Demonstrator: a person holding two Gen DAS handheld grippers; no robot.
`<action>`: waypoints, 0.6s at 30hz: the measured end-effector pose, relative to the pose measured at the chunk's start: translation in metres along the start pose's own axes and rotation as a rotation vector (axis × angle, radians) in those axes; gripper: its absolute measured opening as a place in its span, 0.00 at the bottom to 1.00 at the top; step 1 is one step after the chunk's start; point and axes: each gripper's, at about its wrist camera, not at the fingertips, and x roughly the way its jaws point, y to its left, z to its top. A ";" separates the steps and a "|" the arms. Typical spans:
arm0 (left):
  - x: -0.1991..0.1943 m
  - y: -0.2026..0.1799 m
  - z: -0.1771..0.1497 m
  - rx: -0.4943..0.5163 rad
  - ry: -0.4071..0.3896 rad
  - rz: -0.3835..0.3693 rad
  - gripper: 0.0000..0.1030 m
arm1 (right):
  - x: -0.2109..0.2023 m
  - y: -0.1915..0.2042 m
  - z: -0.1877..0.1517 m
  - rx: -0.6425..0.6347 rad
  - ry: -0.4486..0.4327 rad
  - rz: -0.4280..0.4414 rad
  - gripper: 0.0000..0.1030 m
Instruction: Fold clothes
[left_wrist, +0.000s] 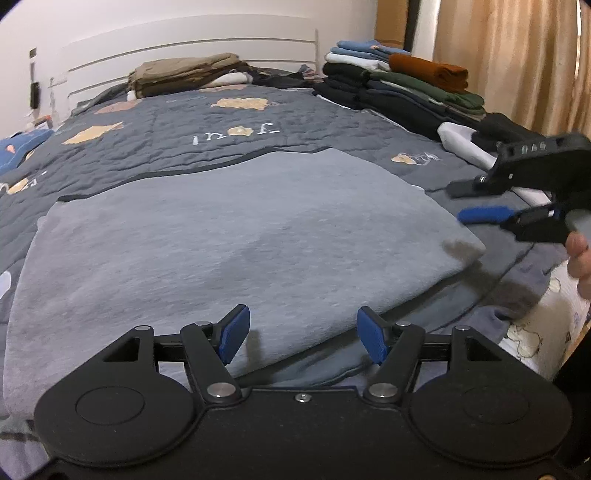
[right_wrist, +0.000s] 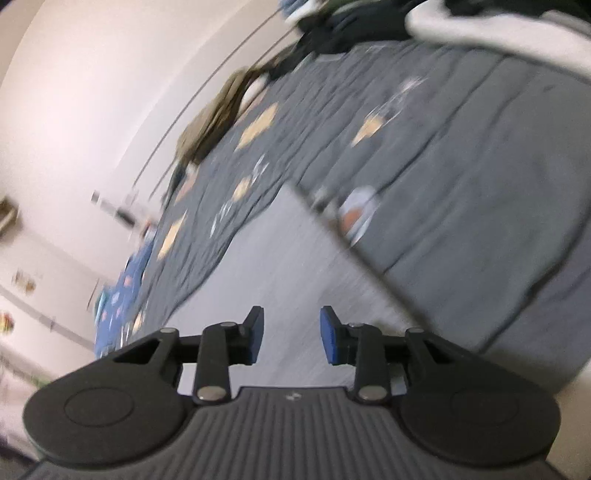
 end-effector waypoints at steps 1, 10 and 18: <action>-0.001 0.003 0.001 -0.013 0.000 0.003 0.63 | 0.006 0.005 -0.003 -0.027 0.016 -0.002 0.31; -0.008 0.030 0.000 -0.098 0.001 0.041 0.64 | 0.025 -0.003 -0.015 -0.024 0.180 -0.146 0.34; -0.023 0.056 -0.003 -0.193 -0.018 0.078 0.64 | -0.003 0.005 -0.008 0.036 0.053 -0.089 0.35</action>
